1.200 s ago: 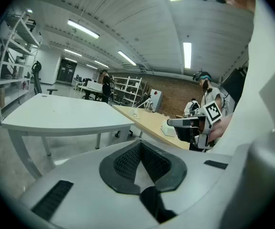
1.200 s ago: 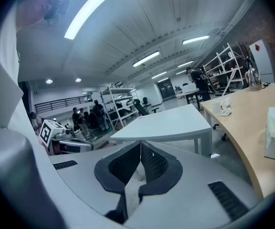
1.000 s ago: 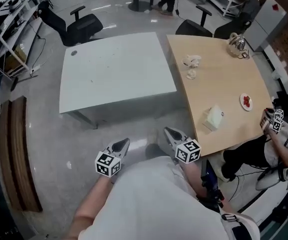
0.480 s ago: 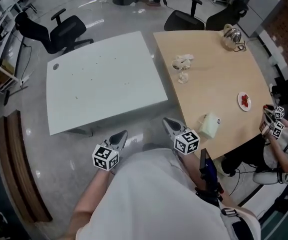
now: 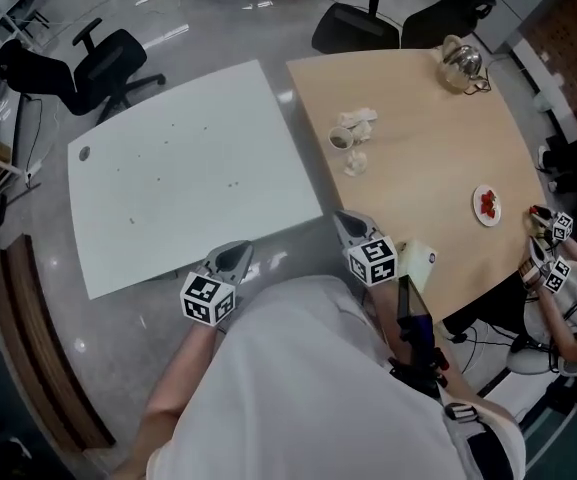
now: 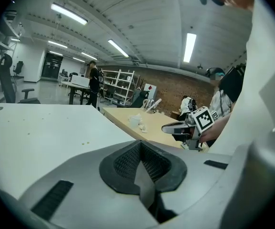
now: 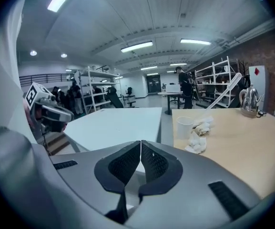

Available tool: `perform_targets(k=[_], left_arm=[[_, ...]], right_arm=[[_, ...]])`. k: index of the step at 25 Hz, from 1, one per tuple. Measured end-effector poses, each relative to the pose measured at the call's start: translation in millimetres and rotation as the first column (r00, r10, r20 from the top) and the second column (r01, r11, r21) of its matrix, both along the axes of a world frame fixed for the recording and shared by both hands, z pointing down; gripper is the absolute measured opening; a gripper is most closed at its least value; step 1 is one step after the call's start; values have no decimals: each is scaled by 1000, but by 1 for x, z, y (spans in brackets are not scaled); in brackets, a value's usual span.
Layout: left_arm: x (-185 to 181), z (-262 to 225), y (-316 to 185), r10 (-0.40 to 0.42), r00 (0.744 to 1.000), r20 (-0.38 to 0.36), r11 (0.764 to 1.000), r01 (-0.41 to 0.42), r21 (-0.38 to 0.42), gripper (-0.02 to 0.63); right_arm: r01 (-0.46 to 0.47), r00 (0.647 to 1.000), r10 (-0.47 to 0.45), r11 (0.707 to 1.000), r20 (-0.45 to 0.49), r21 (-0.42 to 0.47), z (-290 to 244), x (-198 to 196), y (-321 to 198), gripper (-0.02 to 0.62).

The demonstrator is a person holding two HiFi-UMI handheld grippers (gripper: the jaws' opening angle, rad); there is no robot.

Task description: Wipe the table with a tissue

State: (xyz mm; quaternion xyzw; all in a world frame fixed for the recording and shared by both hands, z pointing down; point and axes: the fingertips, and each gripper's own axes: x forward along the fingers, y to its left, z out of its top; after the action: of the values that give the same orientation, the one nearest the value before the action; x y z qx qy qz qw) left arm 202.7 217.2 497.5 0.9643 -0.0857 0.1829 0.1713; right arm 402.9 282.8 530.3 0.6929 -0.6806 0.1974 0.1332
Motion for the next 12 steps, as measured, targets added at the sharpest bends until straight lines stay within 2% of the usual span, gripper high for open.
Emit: perform_targets(k=[6,12], left_arm=[[24,2,-27,-21,1000,1,999,21,-29,5],[31,8,-49,-33,999,38,999,35,-34,5]], right_arm=[[3,992,-14,996,-124,-87,22,53,-21,18],[-3,963,-47,982,-264,-187,45,107,-51,18]])
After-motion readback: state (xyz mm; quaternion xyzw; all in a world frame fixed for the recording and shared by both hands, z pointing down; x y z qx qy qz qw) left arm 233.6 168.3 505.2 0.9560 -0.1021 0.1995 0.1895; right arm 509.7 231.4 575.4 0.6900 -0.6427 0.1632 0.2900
